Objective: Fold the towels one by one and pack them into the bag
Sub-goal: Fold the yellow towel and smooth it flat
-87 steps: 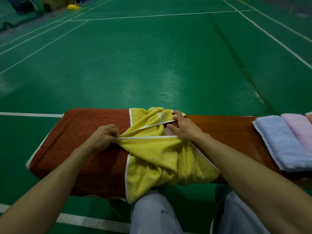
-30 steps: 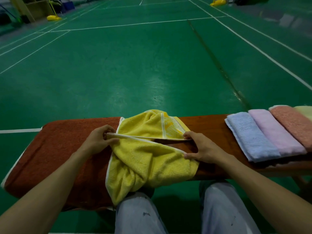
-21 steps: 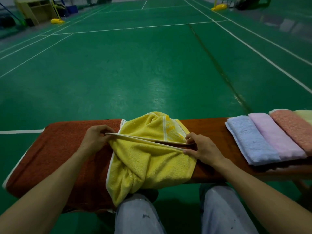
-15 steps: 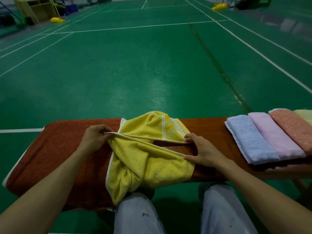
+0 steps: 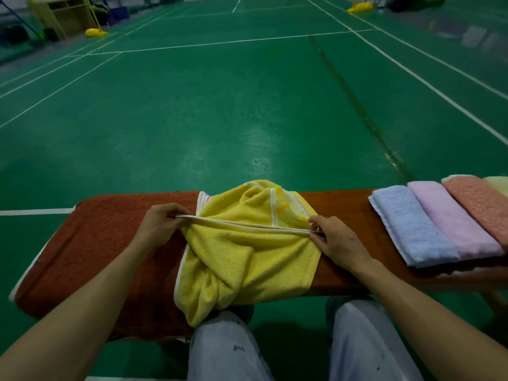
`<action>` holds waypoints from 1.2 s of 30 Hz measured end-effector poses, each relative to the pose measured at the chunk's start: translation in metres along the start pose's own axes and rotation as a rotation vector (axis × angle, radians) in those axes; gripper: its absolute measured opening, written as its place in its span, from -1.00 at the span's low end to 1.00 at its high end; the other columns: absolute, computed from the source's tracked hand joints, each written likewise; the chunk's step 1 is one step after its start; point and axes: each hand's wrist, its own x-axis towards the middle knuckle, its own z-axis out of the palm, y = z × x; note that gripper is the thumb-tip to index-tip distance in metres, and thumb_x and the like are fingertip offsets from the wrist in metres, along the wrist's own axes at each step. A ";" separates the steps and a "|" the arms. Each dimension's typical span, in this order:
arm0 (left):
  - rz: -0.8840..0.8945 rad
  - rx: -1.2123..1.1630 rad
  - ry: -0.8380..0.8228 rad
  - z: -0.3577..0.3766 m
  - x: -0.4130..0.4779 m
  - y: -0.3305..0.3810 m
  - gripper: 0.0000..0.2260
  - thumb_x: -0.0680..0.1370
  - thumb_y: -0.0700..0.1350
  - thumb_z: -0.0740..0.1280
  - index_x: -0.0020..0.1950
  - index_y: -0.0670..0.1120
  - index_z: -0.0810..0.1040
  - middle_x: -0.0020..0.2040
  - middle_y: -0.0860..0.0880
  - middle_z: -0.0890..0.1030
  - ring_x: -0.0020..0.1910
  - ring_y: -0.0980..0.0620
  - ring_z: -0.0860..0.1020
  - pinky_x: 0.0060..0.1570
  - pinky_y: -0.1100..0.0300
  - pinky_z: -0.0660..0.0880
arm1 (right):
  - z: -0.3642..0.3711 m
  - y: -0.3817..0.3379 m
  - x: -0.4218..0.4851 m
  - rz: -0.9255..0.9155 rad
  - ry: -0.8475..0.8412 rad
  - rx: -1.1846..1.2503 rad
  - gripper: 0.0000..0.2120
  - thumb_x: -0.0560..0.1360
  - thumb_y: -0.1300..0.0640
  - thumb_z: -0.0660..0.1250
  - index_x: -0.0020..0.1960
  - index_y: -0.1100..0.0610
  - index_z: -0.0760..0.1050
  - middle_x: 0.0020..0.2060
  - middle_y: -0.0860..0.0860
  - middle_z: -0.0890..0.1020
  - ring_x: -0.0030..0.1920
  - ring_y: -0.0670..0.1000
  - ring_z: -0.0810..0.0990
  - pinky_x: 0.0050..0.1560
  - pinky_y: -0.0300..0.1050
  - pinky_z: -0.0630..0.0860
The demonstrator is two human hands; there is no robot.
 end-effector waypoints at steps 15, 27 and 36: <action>-0.023 0.000 -0.013 0.000 -0.001 -0.001 -0.89 0.46 -0.26 0.46 -0.05 -0.11 0.66 -0.15 0.01 0.65 -0.16 0.15 0.57 -0.17 0.31 0.47 | -0.009 0.018 -0.014 0.031 -0.048 0.097 -0.58 0.48 0.15 0.45 0.31 0.13 0.48 0.12 0.01 0.59 0.14 -0.13 0.45 0.15 -0.22 0.39; -0.025 0.032 -0.012 0.000 -0.008 0.005 -0.88 0.46 -0.28 0.45 -0.09 -0.08 0.64 -0.21 0.05 0.62 -0.18 0.20 0.55 -0.27 0.51 0.41 | -0.002 0.022 -0.019 -0.191 0.077 -0.163 -0.85 0.53 0.13 0.37 0.07 0.15 0.55 -0.16 0.07 0.61 -0.15 0.06 0.59 -0.27 -0.14 0.52; -0.019 0.021 -0.013 0.000 -0.008 0.010 -0.88 0.47 -0.25 0.44 -0.09 -0.04 0.64 -0.18 0.06 0.64 -0.18 0.17 0.57 -0.22 0.33 0.44 | -0.009 0.018 -0.020 -0.142 -0.010 -0.137 -0.84 0.60 0.13 0.28 0.14 -0.01 0.35 -0.17 0.02 0.59 -0.37 0.02 0.53 -0.50 -0.11 0.48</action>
